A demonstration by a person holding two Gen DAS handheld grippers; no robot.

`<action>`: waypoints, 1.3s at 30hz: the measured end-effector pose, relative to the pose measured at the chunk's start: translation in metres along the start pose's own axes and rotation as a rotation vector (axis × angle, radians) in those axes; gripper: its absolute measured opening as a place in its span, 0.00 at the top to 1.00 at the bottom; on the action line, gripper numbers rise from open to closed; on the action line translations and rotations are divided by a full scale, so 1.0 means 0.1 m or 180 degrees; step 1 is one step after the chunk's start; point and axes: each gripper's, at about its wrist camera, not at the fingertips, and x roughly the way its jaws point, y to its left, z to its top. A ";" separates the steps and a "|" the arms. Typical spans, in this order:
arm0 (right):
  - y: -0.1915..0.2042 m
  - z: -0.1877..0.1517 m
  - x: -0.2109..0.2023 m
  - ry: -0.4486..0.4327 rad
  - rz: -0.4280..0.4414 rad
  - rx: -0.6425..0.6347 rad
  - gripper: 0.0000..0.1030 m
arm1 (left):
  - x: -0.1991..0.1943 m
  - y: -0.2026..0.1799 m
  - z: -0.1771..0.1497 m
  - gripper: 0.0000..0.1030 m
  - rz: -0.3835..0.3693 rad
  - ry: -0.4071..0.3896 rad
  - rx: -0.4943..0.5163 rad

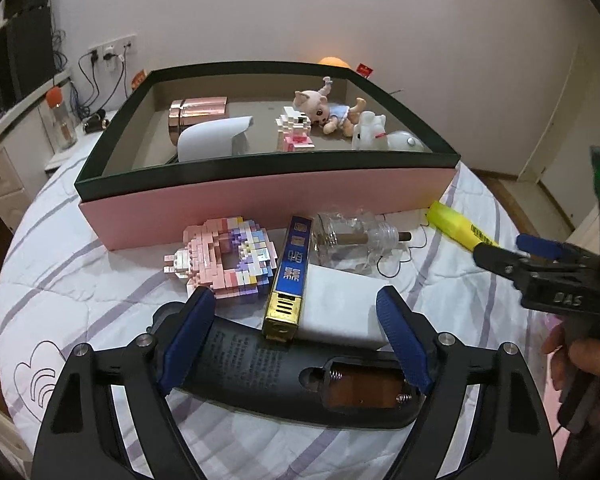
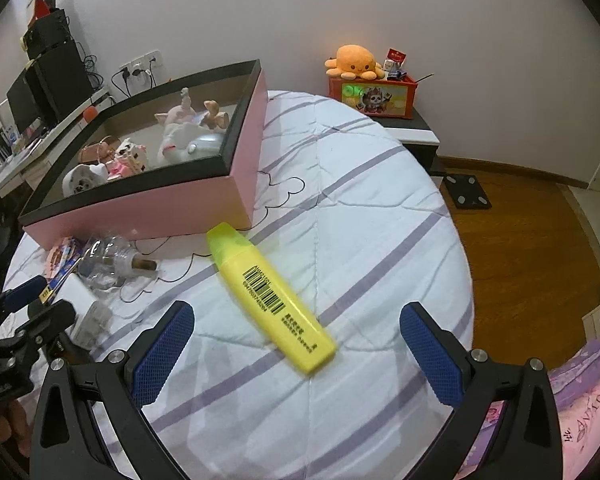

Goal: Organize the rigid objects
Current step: 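Grasp the blue-gold tube with the left gripper while the right grasps the yellow highlighter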

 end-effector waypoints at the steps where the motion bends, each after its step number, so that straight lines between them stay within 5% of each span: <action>1: 0.00 -0.01 0.02 0.0017 0.0006 -0.0012 0.00 | -0.02 0.02 0.00 0.28 -0.0036 -0.0005 -0.0029; 4: -0.01 0.00 0.06 0.0042 0.0010 -0.0024 0.00 | -0.07 0.09 -0.01 0.56 -0.0174 0.0039 -0.0078; 6: 0.00 0.00 0.08 0.0047 0.0020 -0.0020 0.00 | -0.05 0.09 -0.04 0.65 -0.0295 0.0069 -0.0102; 23: 0.00 0.11 0.15 0.0016 0.0036 -0.0095 0.12 | 0.15 0.11 0.16 0.72 -0.0065 -0.0172 0.0099; 31: 0.20 0.12 0.21 0.0020 -0.0091 -0.0344 0.33 | 0.34 0.01 0.23 0.82 -0.0106 -0.0022 0.0227; 36: 0.24 0.09 0.16 0.0011 -0.0003 -0.0403 0.70 | 0.29 0.03 0.18 0.84 -0.0188 -0.0009 0.0183; 39: 0.23 0.09 0.14 0.0030 0.0070 -0.0360 0.74 | 0.34 0.10 0.22 0.85 -0.0289 0.0047 0.0077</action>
